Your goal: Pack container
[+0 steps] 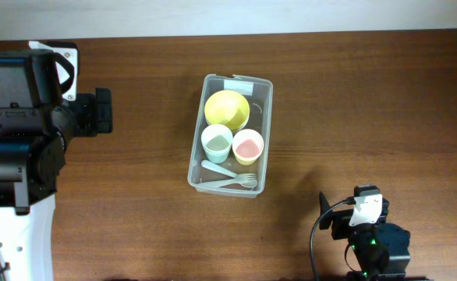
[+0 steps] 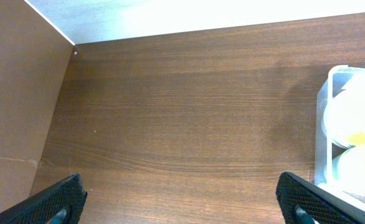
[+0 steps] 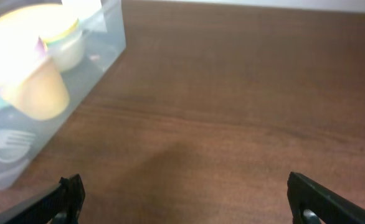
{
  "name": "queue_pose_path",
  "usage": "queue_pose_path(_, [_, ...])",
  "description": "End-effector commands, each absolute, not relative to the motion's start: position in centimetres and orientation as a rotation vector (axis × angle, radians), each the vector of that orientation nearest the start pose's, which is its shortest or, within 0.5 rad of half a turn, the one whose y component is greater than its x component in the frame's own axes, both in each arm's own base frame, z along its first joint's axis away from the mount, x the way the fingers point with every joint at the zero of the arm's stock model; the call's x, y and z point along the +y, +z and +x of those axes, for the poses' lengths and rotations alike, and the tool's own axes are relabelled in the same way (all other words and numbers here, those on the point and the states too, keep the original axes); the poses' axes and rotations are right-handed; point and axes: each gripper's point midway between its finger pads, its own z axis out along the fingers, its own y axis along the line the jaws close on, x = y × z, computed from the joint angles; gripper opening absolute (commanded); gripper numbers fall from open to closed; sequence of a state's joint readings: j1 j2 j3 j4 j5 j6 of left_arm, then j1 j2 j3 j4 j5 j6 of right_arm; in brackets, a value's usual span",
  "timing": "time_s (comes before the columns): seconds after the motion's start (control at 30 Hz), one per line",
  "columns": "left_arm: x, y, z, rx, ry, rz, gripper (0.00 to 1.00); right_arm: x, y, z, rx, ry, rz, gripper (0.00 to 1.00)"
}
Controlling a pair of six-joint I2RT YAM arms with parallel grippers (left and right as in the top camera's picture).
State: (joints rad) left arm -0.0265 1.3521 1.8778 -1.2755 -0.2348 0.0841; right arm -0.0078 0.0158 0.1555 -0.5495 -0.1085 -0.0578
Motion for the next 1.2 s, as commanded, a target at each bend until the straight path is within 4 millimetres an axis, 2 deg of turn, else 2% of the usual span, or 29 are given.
queue_pose_path(0.0, [3.1,38.6,32.2,2.302,0.281,-0.010,1.00,1.4,11.3,21.6,1.969,0.048,-0.113,0.99])
queue_pose_path(0.73, [3.1,38.5,32.3,2.306,0.283,-0.010,1.00,1.4,11.3,21.6,1.969,0.048,-0.113,0.99])
queue_pose_path(0.8, [3.4,38.6,31.6,2.309,0.297,-0.013,1.00,1.4,11.3,21.6,1.969,0.048,-0.113,0.99])
queue_pose_path(1.0, [3.2,40.1,30.3,2.180,0.266,0.010,1.00,1.4,11.3,21.6,1.969,0.048,-0.113,0.99])
queue_pose_path(1.17, [1.8,38.5,29.1,2.045,0.177,0.114,1.00,1.4,11.3,21.6,1.969,0.048,-0.113,0.99])
